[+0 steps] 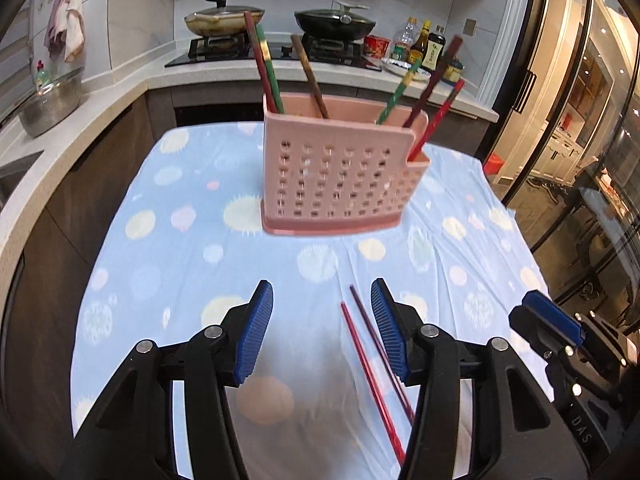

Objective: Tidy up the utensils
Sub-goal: 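Move both open tools back down to the last two chopsticks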

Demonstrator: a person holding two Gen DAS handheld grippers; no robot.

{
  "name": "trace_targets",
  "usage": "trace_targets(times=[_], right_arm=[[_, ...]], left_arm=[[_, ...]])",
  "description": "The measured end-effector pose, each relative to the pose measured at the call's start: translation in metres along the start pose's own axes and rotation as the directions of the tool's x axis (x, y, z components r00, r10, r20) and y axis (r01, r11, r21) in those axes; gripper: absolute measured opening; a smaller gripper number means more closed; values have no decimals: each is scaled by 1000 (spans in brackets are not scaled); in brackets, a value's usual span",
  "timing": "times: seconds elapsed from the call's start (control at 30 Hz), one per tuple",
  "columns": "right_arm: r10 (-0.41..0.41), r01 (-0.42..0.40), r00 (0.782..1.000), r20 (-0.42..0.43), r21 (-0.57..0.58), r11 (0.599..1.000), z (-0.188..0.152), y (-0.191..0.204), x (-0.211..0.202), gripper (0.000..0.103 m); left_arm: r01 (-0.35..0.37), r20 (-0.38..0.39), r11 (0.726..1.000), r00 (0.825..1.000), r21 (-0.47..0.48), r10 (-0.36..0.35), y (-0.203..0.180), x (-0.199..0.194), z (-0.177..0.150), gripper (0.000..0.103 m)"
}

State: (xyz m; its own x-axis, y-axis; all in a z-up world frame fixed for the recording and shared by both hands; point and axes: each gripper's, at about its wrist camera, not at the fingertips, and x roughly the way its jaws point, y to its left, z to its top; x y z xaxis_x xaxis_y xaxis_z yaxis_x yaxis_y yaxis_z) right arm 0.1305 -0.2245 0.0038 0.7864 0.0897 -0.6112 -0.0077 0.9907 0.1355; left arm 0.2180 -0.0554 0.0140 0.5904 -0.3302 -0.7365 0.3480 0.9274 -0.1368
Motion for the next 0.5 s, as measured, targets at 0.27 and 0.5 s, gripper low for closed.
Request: trace_targets(times=[0.27, 0.5], right_arm=[[17, -15, 993, -120, 18, 1000, -61, 1, 2, 20], [13, -11, 985, -172, 13, 1000, -96, 4, -2, 20]], left_arm=[[-21, -57, 1000, 998, 5, 21, -9, 3, -44, 53], [-32, -99, 999, 995, 6, 33, -17, 3, -79, 60]])
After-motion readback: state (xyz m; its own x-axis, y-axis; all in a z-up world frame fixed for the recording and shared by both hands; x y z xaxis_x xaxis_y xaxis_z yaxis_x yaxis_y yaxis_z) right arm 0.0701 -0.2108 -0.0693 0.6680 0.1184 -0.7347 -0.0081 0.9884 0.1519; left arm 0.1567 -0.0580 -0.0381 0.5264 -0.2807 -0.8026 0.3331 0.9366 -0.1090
